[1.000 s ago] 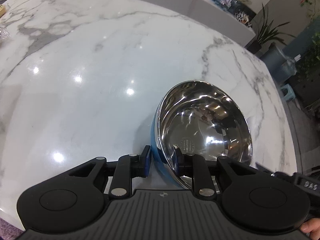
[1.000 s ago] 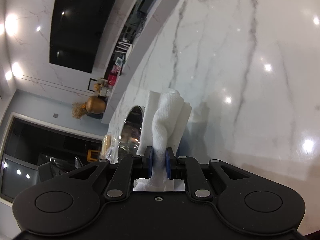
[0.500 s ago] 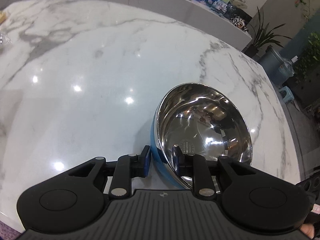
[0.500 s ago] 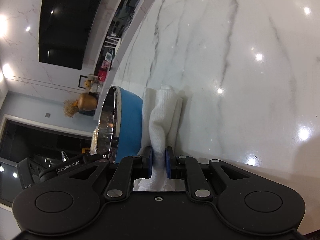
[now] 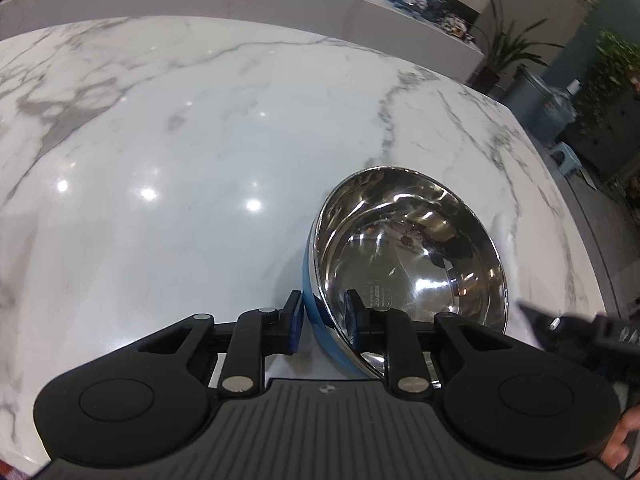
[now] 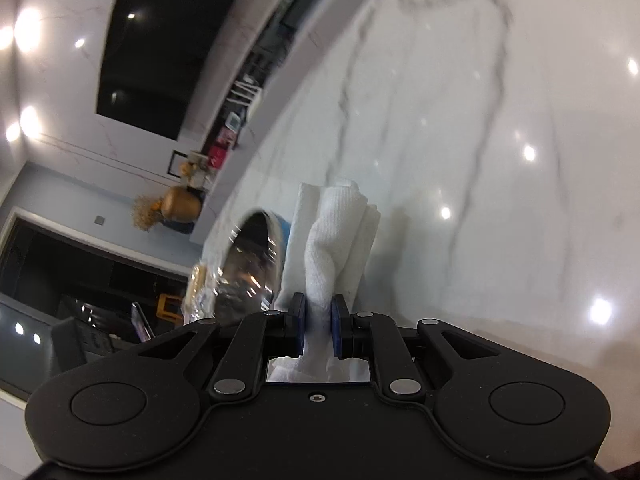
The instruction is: Clean bowl
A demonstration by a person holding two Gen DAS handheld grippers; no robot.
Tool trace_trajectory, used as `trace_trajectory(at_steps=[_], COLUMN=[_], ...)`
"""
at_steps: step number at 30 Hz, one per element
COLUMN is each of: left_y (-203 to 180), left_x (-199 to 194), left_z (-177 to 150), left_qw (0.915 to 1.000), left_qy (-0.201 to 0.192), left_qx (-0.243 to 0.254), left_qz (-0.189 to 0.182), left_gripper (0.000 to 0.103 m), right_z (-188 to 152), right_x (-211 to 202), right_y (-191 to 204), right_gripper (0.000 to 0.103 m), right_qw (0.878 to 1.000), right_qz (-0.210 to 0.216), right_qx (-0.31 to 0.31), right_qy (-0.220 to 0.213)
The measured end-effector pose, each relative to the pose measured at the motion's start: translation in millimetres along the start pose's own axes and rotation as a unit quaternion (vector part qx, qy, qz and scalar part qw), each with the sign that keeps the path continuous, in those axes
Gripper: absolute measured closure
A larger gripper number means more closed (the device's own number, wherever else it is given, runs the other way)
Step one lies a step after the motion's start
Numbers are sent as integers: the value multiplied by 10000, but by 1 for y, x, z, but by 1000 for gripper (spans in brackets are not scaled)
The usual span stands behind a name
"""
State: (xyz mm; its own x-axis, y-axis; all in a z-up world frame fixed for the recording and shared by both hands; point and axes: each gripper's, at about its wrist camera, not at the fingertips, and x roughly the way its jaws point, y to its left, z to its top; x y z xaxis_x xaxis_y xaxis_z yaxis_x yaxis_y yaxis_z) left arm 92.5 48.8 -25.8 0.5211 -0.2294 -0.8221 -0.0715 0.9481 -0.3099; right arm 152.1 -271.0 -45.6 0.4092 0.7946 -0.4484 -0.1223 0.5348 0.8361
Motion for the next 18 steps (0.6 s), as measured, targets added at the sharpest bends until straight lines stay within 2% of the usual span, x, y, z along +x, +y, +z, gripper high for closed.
trace_trajectory(at_steps=[5,10,18], left_y=[-6,-7,-6], left_x=[6,8,7], left_z=[1,4,4], left_qw=[9997,9996,9998], left_qy=[142,178,158], left_qx=[158,213,127], left_qz=[-114,-80,39], left_gripper=[84,85,85], right_z=[10,8,-7], right_x=[-11,-9,15], right_y=[10,2,-8], right_gripper=[91,91,91], right_qw=[9991,9997,9991], right_qz=[-49,28,-385], right_qx=[-419,-199,-149], right_qy=[-59,-146,94])
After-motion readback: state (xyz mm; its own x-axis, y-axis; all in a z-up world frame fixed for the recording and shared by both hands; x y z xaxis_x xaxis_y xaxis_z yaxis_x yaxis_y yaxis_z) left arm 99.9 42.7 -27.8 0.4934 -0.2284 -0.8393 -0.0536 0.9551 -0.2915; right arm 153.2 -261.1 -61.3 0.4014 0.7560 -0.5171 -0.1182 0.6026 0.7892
